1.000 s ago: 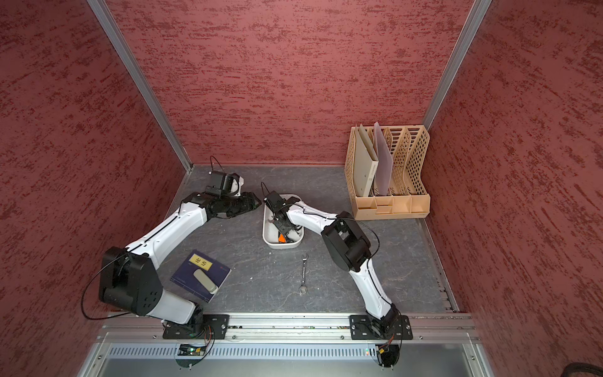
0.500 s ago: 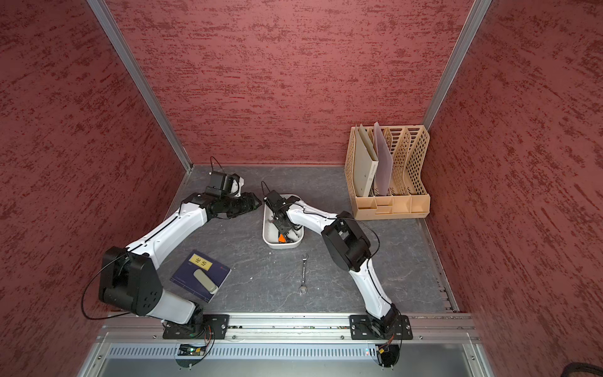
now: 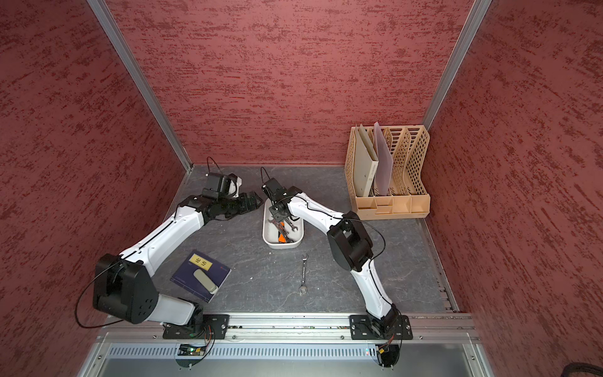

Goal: Take out the wrench from the storage box
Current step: Place the wrench at the center of the board.

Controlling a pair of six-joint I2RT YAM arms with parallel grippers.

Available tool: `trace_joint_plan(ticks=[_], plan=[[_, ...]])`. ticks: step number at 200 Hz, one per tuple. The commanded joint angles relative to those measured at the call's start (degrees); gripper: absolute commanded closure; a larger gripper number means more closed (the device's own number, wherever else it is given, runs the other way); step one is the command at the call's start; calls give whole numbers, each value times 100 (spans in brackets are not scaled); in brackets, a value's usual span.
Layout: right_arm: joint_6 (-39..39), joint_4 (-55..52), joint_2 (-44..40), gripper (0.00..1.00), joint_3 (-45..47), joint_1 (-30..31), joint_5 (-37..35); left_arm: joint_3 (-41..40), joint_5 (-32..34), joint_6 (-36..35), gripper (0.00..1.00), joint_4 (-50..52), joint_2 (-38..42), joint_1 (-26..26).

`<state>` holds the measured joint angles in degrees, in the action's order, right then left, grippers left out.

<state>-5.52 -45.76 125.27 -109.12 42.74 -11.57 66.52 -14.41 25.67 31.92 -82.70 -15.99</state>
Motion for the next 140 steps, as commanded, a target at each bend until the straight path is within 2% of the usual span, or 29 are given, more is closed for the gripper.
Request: trace_joint_plan(ticks=[1, 36, 76, 140], plan=[[-286, 44, -619, 100, -41, -28, 157, -60, 205, -150, 0, -87, 210, -36], [-558, 184, -1397, 100, 652, -29, 192, -27, 452, 24, 0, 119, 238, -27], [-991, 518, -2626, 100, 2213, -29, 49, -281, 951, 17, 0, -101, 457, -269], [-1957, 1003, -4403, 100, 4543, 38, -74, -15, 963, -20, 0, 134, 395, -646]])
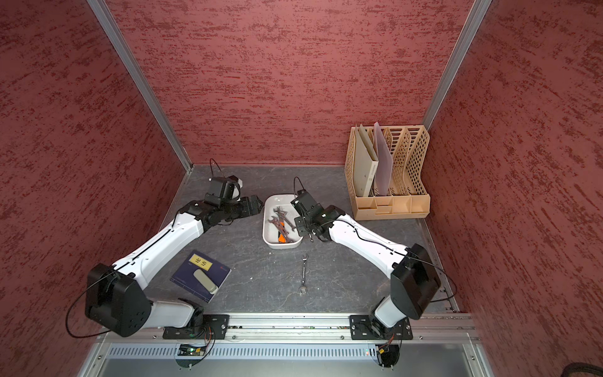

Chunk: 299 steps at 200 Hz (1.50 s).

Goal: Take out the wrench from the storage box
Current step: Place the wrench at the center of the board.

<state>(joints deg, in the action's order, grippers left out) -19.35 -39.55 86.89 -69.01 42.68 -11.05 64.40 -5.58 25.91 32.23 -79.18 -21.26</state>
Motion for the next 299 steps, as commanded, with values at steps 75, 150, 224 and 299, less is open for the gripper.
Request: trace_joint_plan(ticks=[75, 150, 224, 299], plan=[[-1812, 963, -1260, 100, 2422, 311, 345, 46, 64, -120, 0, 162, 88, -204], [-2916, 2190, -801, 100, 3272, 572, 1138, 100, -35, -173, 0, 187, -10, -195], [-3271, 2328, -735, 99, 3702, 650, 1226, 44, -56, -165, 0, 170, 40, -201], [-3104, 1799, -922, 78, 3685, 654, 993, 65, -77, -165, 0, 172, 8, -195]])
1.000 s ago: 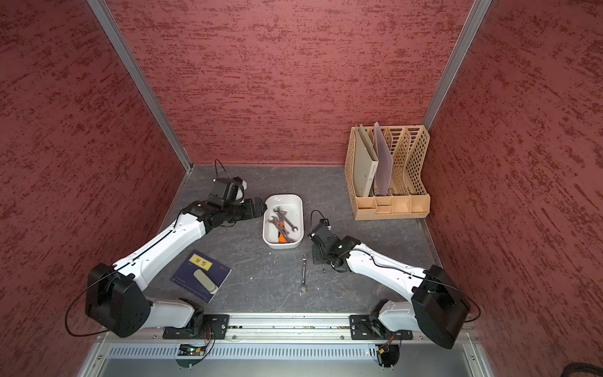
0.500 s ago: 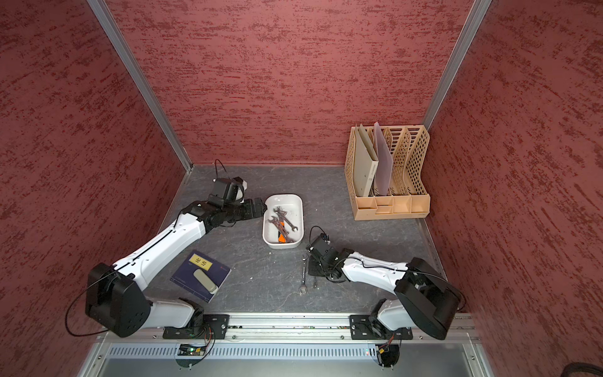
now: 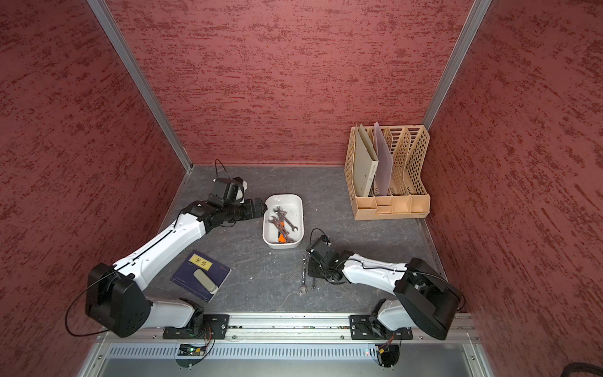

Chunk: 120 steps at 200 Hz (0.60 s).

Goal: Take out the wrench from the storage box
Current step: Place the wrench at the center of the board.

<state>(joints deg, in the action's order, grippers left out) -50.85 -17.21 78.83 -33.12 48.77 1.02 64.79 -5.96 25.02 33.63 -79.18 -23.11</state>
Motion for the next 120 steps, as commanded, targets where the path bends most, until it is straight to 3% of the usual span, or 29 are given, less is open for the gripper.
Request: trace_joint_plan(ticks=[1, 25, 120], plan=[[47, -442, -119, 78, 96, 44, -215, 29, -43, -75, 0, 31, 8, -9], [67, -574, -181, 73, 61, 44, -279, 42, -46, -70, 0, 30, -8, -11], [32, -652, -356, 74, 60, 88, -134, 42, -73, -55, 0, 21, -31, -9]])
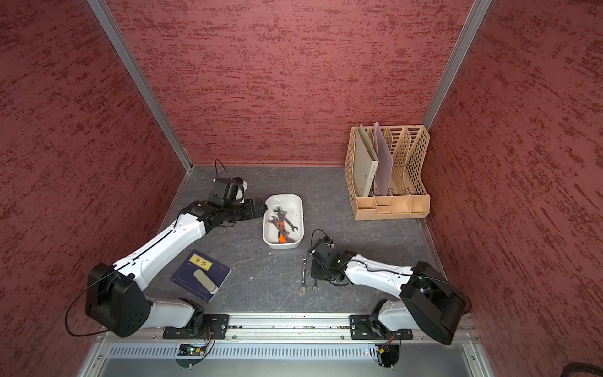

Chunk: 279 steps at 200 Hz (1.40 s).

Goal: Take out the wrench from the storage box
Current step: Place the wrench at the center of the board, then pick up the wrench from the storage box.

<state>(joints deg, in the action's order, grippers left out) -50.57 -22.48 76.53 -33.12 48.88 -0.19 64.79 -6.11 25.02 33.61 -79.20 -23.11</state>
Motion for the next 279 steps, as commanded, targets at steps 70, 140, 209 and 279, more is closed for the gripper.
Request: trace_joint_plan(ticks=[70, 140, 209, 279], plan=[[1493, -1614, -138, 71, -1562, 56, -307, 165, -232, 44, 0, 192, -145, 70], [3665, -2433, 1810, 75, -4386, -351, 87, 139, -696, 144, 0, 199, -318, 520], [5047, -2844, 3834, 67, -6717, -855, 252, 155, -857, 149, 0, 155, -507, 753], [6293, -4038, 5558, 62, -8796, -1185, 660, 132, -929, 127, 0, 135, -566, 909]])
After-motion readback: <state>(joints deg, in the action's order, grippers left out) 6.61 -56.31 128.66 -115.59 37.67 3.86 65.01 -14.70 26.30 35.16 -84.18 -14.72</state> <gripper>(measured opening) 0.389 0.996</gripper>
